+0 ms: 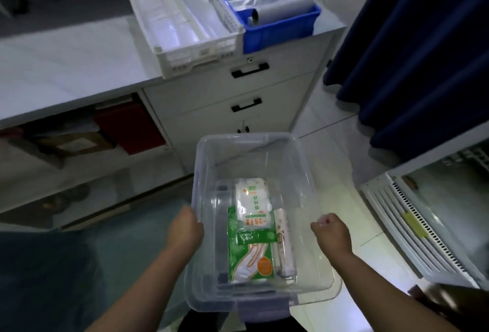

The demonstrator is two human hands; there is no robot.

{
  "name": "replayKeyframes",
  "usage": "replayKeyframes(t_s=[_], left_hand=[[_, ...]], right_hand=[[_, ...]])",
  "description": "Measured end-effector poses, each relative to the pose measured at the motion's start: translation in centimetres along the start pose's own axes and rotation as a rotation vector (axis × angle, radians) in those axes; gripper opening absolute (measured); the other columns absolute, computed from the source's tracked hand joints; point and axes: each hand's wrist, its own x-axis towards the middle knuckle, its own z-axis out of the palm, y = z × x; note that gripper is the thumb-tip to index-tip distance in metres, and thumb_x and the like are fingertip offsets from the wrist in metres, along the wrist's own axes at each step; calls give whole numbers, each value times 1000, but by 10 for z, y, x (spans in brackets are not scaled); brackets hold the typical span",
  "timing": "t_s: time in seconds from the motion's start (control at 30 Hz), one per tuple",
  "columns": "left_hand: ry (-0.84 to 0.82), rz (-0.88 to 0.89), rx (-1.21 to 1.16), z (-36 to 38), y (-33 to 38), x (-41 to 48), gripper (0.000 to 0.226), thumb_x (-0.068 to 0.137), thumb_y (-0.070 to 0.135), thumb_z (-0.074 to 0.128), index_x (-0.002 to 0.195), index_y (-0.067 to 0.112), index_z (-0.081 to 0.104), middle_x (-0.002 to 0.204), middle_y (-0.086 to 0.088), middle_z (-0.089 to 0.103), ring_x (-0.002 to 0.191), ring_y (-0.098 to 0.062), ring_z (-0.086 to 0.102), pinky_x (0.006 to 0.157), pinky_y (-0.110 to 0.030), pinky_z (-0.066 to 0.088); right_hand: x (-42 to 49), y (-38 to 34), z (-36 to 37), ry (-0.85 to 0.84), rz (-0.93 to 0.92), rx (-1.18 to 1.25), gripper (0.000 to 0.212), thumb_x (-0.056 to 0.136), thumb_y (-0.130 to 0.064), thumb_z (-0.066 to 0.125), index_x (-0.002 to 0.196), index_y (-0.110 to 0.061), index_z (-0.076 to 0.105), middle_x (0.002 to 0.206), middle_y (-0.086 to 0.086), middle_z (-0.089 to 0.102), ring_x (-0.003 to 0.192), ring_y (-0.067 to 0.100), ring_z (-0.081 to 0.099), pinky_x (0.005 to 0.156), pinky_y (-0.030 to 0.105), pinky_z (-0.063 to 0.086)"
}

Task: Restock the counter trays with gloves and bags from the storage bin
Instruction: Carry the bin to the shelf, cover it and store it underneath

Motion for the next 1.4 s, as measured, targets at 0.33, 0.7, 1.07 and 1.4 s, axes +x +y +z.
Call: replayKeyframes(t_s=[0.33,0.7,1.07,1.4], left_hand=[[4,363,37,58,241,-4,12,82,8,53,84,6,42,97,-19,57,88,-37,57,64,-33,35],[55,512,-19,71,417,78,9,78,8,52,87,7,49,81,-8,52,72,-30,51,57,-32,33],[-56,556,-69,20,602,247,14,80,4,51,92,11,48,90,-11,61,73,-29,55,60,-29,39],[-39,595,-111,-7,720,342,34,80,10,55,113,3,53,102,-13,63,90,-31,59,67,-27,37]], right_hand=[[83,49,-192,293,70,121,17,75,-13,66,66,-16,52,61,0,55,54,15,49,48,22,32],[186,27,-264,470,154,231,12,75,-16,63,70,-16,53,66,1,59,58,19,54,54,28,38],[367,-106,-304,497,169,285,20,80,-11,64,65,-12,52,65,5,56,59,19,51,54,27,35],[492,-185,-345,470,203,255,24,81,-9,61,61,-13,49,59,1,52,54,16,48,52,25,35]])
